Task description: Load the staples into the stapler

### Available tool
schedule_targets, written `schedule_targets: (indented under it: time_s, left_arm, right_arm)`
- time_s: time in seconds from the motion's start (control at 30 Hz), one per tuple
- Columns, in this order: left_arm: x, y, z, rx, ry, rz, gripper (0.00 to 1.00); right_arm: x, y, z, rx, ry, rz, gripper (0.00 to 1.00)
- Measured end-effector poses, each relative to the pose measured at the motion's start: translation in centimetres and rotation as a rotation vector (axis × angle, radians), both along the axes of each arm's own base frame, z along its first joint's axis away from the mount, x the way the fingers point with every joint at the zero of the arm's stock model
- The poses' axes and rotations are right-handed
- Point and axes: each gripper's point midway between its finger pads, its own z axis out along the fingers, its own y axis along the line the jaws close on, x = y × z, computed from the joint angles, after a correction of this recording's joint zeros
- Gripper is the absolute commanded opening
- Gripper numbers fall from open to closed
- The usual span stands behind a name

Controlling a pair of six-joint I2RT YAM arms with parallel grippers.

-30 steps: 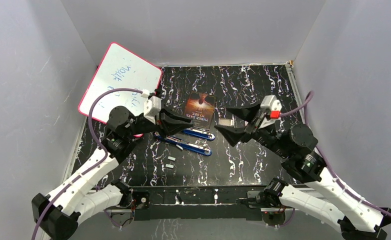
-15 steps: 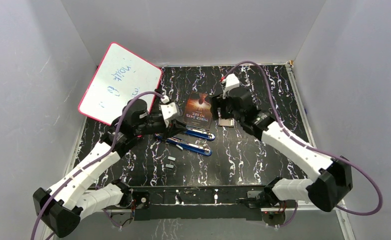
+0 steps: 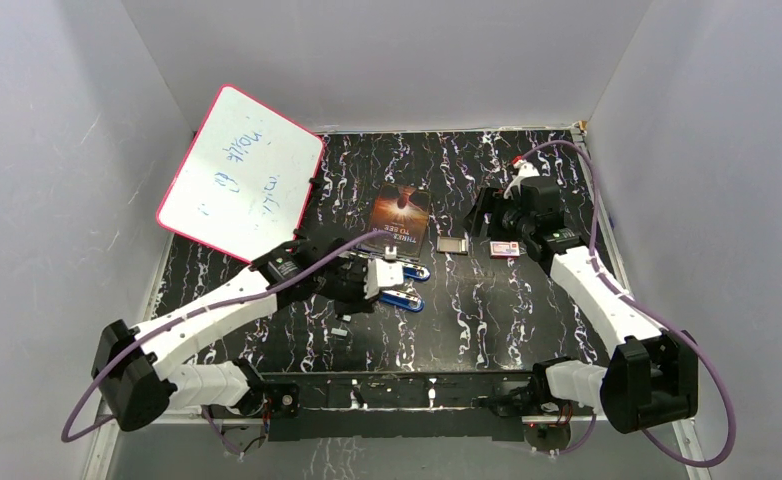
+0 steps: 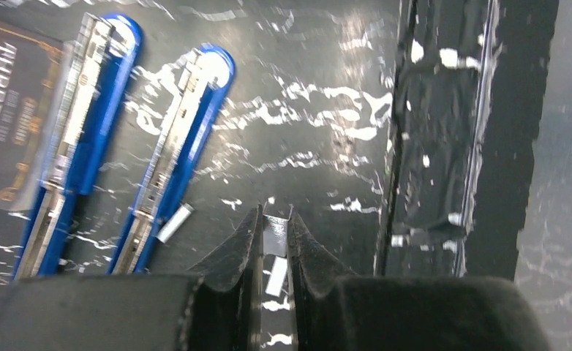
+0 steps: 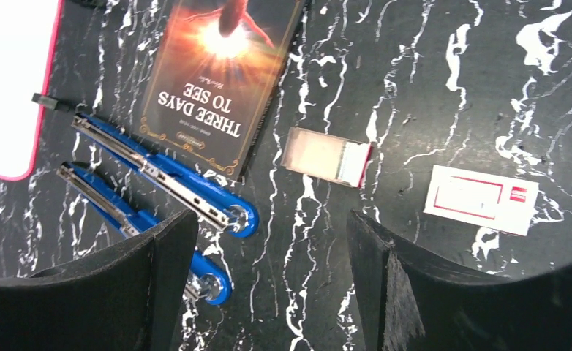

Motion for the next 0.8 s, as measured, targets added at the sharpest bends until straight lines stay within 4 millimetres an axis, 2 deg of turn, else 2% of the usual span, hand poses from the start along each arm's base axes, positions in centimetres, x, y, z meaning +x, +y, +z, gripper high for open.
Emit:
schedule_targets:
  time_s: [0.1,0.37,0.57,0.8]
  left_arm:
    - [-1.6,1.0,-2.3,0.111,0.037,-0.07,0.0]
    - [-5.7,3.3,-5.0,0.254,0.044,-0.265,0.0]
    - [-6.7,5.3,-7.2,0.37,0.058,-0.294,0.0]
    - [-6.9,6.7,-8.5,0.443,0.051,-0.292,0.0]
  right_arm:
    - [-0.3,0.6,0.4,0.025,-0.004,0.023,0.82]
    - [-0.4,1.2,1.6,0.057,-0.04,0.053,0.82]
    - [-0.6,1.5,1.7,0.067,-0.037,0.071,0.82]
    - [-1.1,1.7,0.9,0.074,-0.016,0.087,0.82]
